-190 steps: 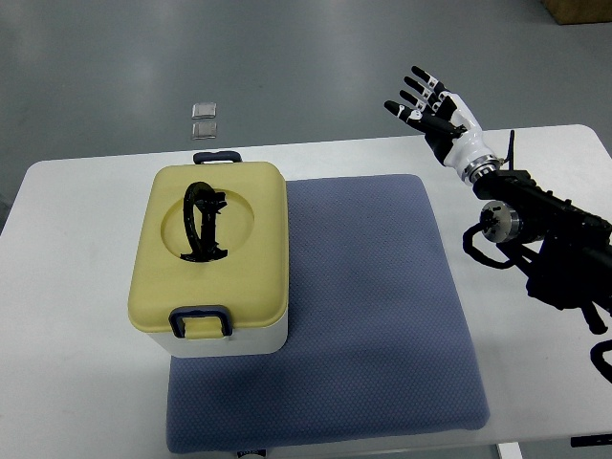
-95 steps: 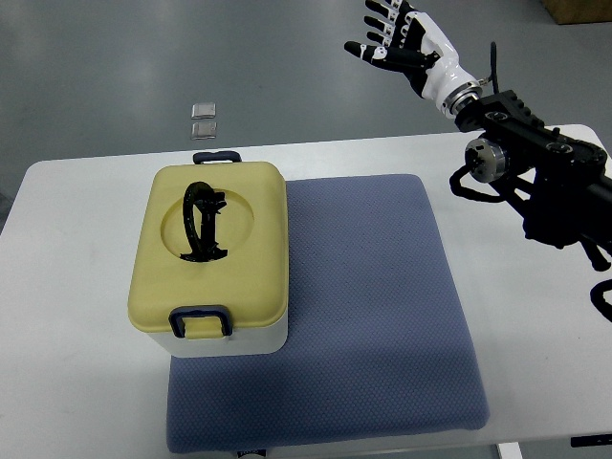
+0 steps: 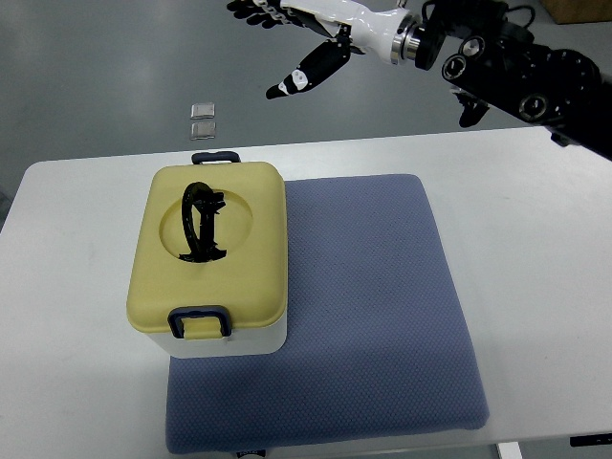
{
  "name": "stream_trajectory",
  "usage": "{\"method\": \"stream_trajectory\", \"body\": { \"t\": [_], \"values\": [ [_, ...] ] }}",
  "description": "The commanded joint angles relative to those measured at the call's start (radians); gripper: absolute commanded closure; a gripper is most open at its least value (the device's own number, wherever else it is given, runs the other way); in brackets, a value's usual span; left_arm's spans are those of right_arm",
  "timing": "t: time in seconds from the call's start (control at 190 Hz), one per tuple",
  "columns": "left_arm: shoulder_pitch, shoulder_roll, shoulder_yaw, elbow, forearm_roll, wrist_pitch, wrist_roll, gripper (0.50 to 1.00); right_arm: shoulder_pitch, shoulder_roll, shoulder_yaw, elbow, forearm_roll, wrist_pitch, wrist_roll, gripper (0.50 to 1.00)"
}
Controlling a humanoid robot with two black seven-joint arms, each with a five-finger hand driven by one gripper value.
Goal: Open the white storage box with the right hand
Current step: 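Raise the right hand and swing it over the yellow lid's black handle, then lower the right hand onto the black handle and close fingers around it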
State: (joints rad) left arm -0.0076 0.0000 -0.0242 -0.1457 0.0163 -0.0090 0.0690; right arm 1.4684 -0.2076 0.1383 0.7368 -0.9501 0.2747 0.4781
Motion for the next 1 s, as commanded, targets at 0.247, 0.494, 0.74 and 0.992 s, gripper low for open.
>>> {"method": "stream_trajectory", "body": {
  "t": [0.247, 0.494, 0.74, 0.992],
  "values": [
    [0.0, 0.0, 0.0, 0.0, 0.001, 0.0, 0.0, 0.5, 0.208, 0.102, -0.005, 0.185, -0.456, 0.06, 0.048, 0.576],
    [0.0, 0.0, 0.0, 0.0, 0.001, 0.0, 0.0, 0.5, 0.251, 0.16, -0.089, 0.205, -0.641, 0.064, 0.133, 0.579],
    [0.0, 0.0, 0.0, 0.0, -0.001, 0.0, 0.0, 0.5, 0.282, 0.201, -0.213, 0.205, -0.751, 0.064, 0.133, 0.583],
    [0.0, 0.0, 0.0, 0.0, -0.001, 0.0, 0.0, 0.5, 0.288, 0.203, -0.224, 0.207, -0.771, 0.055, 0.133, 0.642]
  ]
}}
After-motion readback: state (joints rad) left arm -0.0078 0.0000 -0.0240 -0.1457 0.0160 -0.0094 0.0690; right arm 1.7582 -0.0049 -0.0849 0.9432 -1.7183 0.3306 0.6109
